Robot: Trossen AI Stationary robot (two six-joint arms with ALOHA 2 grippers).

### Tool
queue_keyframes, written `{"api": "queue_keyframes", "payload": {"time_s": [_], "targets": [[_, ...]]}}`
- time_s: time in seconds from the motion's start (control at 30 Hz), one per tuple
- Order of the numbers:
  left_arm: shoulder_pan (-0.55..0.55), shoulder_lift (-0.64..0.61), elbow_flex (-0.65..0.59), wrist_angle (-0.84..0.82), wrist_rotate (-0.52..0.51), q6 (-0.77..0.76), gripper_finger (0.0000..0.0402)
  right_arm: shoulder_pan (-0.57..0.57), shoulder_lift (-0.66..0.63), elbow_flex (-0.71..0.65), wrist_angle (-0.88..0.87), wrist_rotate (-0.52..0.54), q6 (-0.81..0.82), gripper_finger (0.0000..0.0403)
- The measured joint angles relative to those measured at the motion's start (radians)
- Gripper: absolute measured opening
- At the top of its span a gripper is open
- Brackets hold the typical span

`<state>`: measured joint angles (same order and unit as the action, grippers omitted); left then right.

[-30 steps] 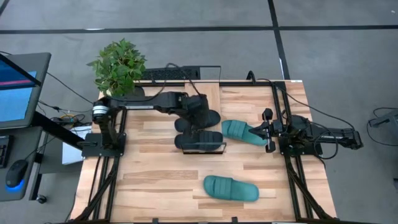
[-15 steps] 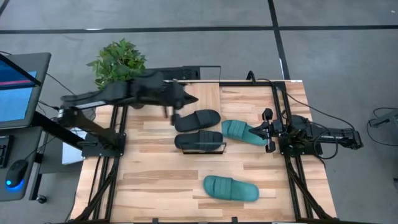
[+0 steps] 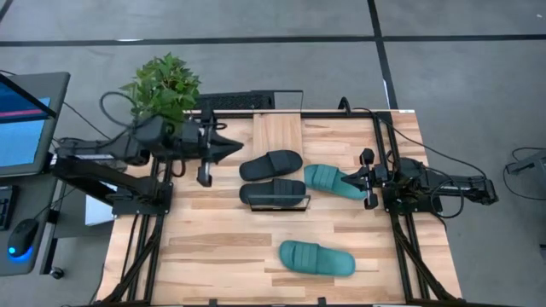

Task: Pick and place slides into the shelf
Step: Put the top green slide on the shelf

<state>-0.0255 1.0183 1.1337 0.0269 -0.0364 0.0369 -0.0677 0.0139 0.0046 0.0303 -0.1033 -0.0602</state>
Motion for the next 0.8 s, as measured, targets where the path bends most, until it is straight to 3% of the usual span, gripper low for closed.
{"api": "queue_keyframes", "payload": {"time_s": [0.17, 0.37, 0.7, 0.8], "targets": [[-0.022, -0.103, -0.263, 0.266, 0.005, -0.033, 0.0000, 0.000, 0.000, 0.000, 0.000, 0.000, 0.000, 0.0000], [-0.073, -0.172, -0.475, 0.460, 0.002, -0.057, 0.0000, 0.000, 0.000, 0.000, 0.000, 0.000, 0.000, 0.0000], [-0.128, -0.183, -0.656, 0.625, -0.060, -0.056, 0.0000, 0.000, 0.000, 0.000, 0.000, 0.001, 0.000, 0.0000], [-0.146, -0.184, -0.700, 0.661, -0.131, -0.072, 0.0000, 0.000, 0.000, 0.000, 0.000, 0.003, 0.000, 0.0000]]}}
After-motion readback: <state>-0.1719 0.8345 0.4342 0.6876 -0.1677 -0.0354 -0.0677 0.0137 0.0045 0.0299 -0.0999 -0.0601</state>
